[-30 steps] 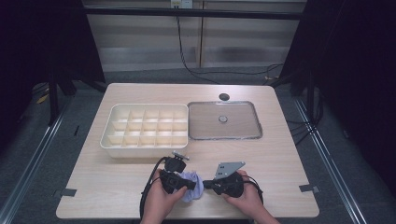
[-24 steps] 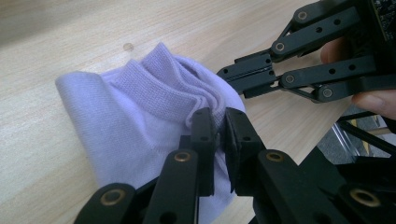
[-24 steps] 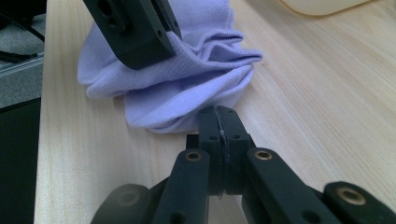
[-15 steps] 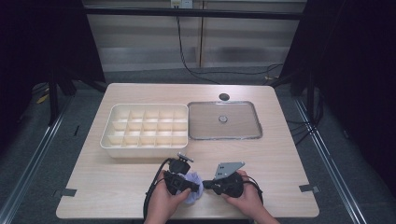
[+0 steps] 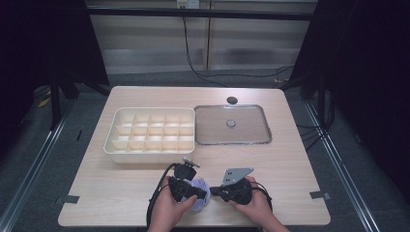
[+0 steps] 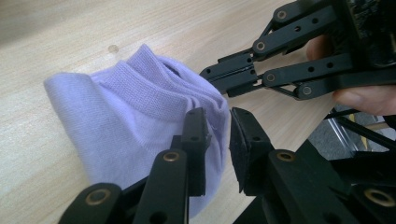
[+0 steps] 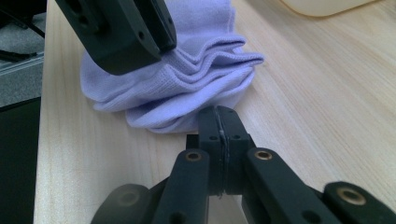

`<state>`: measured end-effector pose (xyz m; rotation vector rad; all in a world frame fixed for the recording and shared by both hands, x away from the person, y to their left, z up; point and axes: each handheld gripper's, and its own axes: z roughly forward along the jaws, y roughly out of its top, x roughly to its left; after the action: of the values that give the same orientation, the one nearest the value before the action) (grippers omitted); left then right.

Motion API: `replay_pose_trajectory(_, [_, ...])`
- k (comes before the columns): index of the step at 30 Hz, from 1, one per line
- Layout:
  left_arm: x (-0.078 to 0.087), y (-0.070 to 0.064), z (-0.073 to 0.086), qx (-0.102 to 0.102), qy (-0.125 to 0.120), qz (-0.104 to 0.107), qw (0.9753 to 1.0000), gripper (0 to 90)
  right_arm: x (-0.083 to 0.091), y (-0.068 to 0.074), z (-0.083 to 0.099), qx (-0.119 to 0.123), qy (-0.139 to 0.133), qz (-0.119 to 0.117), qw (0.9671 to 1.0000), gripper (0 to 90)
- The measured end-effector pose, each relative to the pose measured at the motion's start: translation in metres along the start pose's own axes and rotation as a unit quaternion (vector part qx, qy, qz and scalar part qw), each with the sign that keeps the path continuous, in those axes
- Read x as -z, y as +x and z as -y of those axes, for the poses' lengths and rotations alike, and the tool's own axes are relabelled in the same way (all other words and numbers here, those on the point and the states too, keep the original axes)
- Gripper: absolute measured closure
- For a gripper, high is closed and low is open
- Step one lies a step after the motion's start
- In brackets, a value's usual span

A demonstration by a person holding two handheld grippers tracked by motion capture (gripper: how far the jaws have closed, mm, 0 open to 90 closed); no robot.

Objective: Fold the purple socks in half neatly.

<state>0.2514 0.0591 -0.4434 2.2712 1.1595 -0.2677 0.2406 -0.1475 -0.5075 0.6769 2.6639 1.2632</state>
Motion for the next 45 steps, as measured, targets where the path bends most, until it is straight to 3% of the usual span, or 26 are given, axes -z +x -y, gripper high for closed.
replay_pose_trajectory(10, [0.009,0.018,0.002,0.011,-0.023,-0.033,0.9991,79.0,0.0,0.0,0.0,-0.001,-0.001,0.0,1.0,89.3])
replay_pose_trajectory(17, [0.001,0.025,0.006,0.01,-0.02,-0.058,0.998,81.4,0.0,0.0,0.0,0.002,-0.001,0.001,1.0,89.4])
replay_pose_trajectory(24, [-0.012,0.025,0.009,0.006,-0.007,-0.059,0.9982,81.3,-0.001,0.001,0.0,0.003,-0.002,0.004,1.0,89.4])
replay_pose_trajectory(30, [-0.016,0.023,0.011,0.007,-0.012,-0.064,0.9978,79.4,-0.001,0.002,0.0,0.001,-0.001,0.003,1.0,89.4])
replay_pose_trajectory(39, [-0.007,0.015,0.011,-0.004,-0.021,-0.058,0.9981,78.3,-0.001,0.001,0.0,0.001,-0.002,0.002,1.0,89.4])
replay_pose_trajectory(45, [-0.012,0.014,0.015,-0.004,-0.008,-0.055,0.9985,78.2,-0.001,0.001,0.0,0.0,-0.002,0.001,1.0,89.4])
